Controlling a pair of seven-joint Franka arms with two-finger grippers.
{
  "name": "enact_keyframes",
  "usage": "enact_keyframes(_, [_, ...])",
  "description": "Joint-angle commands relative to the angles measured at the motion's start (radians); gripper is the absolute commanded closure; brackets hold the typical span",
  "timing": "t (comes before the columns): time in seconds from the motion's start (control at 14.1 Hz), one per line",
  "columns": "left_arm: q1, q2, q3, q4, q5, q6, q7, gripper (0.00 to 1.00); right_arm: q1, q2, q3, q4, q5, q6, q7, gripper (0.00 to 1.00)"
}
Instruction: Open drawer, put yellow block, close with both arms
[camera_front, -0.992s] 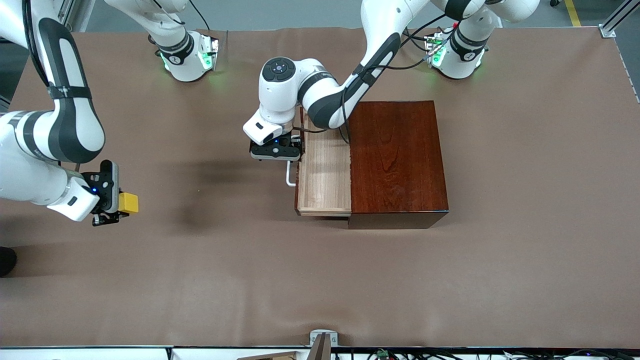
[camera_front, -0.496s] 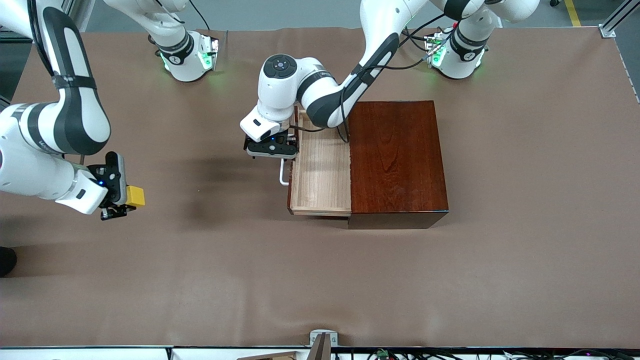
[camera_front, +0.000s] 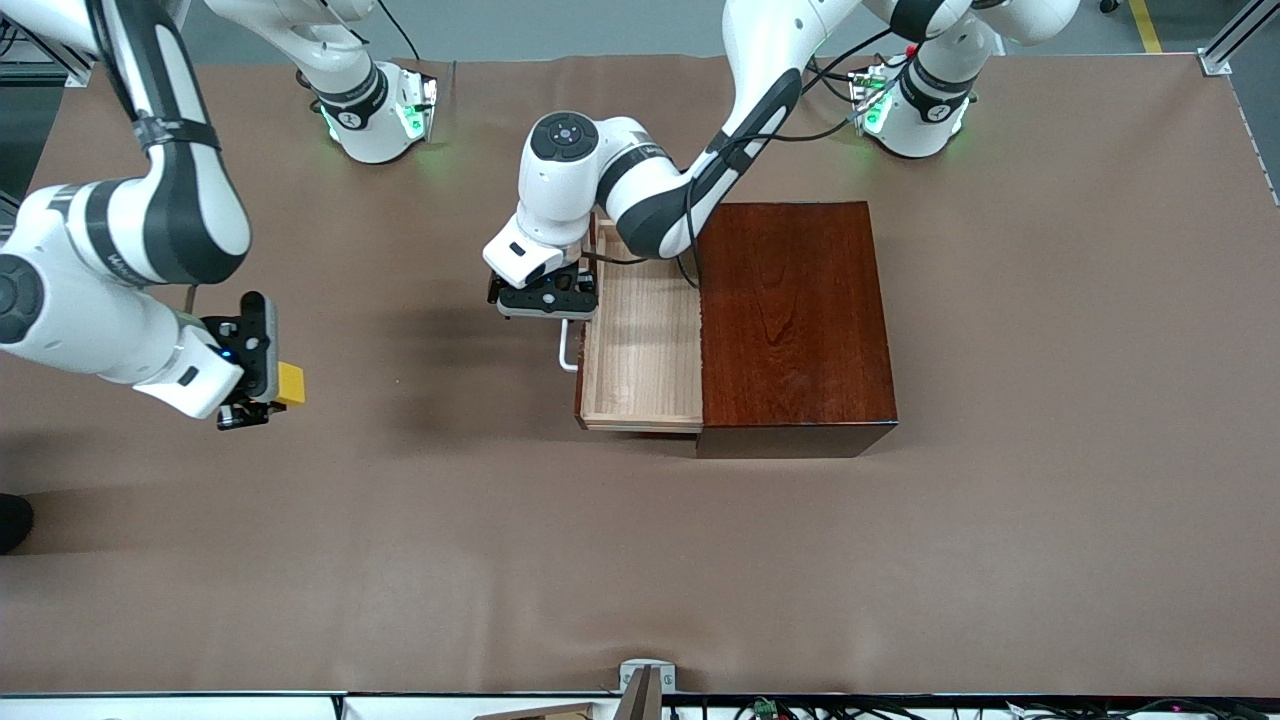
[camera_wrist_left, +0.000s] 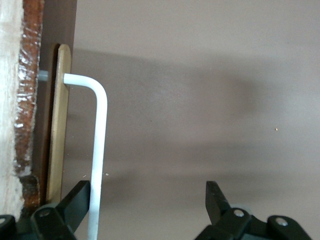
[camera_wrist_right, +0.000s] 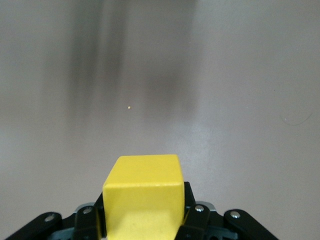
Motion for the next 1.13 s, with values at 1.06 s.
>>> enact_keyframes(1.06, [0.201,-0.305,-0.030,0.026,-0.042,-0.511,0.070,0.00,0.215,-0.020,-0.002,0.050,-0.016,0.008,0.279,1.00])
